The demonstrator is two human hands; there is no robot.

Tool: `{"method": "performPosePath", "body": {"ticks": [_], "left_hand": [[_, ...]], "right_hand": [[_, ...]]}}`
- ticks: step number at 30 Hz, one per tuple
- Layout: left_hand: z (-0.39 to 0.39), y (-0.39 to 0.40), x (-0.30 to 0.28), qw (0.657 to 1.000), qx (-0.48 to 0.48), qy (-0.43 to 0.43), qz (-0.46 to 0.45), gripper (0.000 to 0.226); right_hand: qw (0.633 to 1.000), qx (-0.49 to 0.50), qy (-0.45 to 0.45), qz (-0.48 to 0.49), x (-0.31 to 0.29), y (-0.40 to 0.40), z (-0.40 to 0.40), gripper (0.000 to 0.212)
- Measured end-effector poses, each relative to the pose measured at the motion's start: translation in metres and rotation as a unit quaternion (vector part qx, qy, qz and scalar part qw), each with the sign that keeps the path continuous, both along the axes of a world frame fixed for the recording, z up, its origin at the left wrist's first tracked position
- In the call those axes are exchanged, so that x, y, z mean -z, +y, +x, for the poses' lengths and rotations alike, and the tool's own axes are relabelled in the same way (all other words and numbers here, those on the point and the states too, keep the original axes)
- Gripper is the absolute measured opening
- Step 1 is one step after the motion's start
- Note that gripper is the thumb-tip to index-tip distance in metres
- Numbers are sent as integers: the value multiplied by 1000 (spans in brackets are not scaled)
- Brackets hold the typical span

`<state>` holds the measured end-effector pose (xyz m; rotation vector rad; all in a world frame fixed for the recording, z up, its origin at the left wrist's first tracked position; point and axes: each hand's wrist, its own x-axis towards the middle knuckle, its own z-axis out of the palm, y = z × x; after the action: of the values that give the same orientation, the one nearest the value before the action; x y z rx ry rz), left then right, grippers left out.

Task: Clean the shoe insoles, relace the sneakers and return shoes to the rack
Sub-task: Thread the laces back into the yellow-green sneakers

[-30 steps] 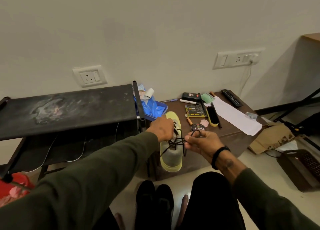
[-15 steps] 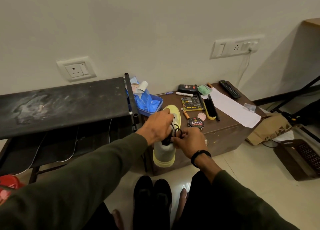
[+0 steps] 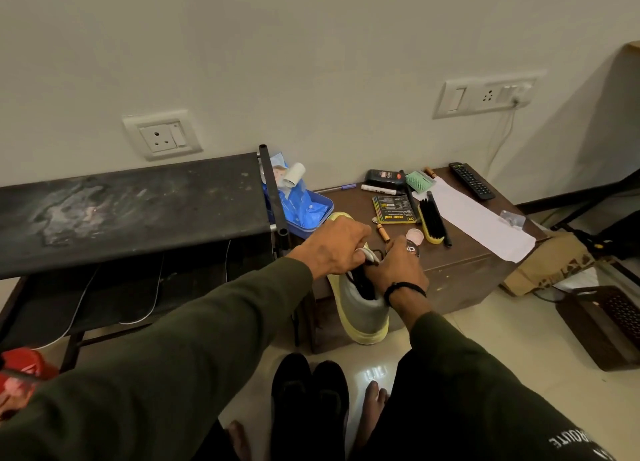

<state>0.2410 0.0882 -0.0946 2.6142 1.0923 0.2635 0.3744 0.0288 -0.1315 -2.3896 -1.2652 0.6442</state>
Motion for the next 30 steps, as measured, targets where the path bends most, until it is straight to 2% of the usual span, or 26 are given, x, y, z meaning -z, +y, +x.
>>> {"method": "performPosePath", "body": {"ticks": [3,6,8,9,12,16,18,21,23,25,26,27,29,30], "left_hand": [[3,4,2,999,-35,-22,-13,13],[5,7,-1,997,-63,-22,-44,18],[5,9,-2,995,-77,-22,-59,23],[6,8,-3,995,-79,-19,-59,24],[7,7,-9,995,-81,-5,-54,25],[8,7,-14,994,-94,20,-49,28],[8,11,-14,992,-114,22,-53,27],[8,13,-17,989,-134,28,-59,7],[11,14,-13,988,-142,36,-55,9],[12,12,-12,987,-150,42,-41,13],[11,12,-12,986,-154,49,-30,14],[11,11,-13,986,-159,53,-26,15],[11,10,-14,984,-164,55,-27,18],[11,9,-14,984,-168,53,-28,18]], "right_hand": [[999,-21,-28,6,-7,-12,-6,76],[989,-92,-101,54,-15,-34,-9,46],[969,-170,-153,94,-20,-48,-11,22],[957,-215,-167,97,-22,-52,-13,17],[943,-290,-156,47,-29,-47,-22,21],[941,-313,-125,-41,-30,-18,-35,27],[935,-316,-144,-69,-27,-7,-39,29],[937,-292,-187,-41,-25,-11,-42,30],[922,-273,-259,86,-21,-26,-42,23],[904,-233,-293,208,-14,-38,-40,10],[910,-192,-282,233,-10,-39,-36,12],[932,-146,-246,222,-6,-38,-30,16],[980,-29,-121,158,-3,-34,-17,28],[991,25,-48,126,-3,-32,-10,39]]}}
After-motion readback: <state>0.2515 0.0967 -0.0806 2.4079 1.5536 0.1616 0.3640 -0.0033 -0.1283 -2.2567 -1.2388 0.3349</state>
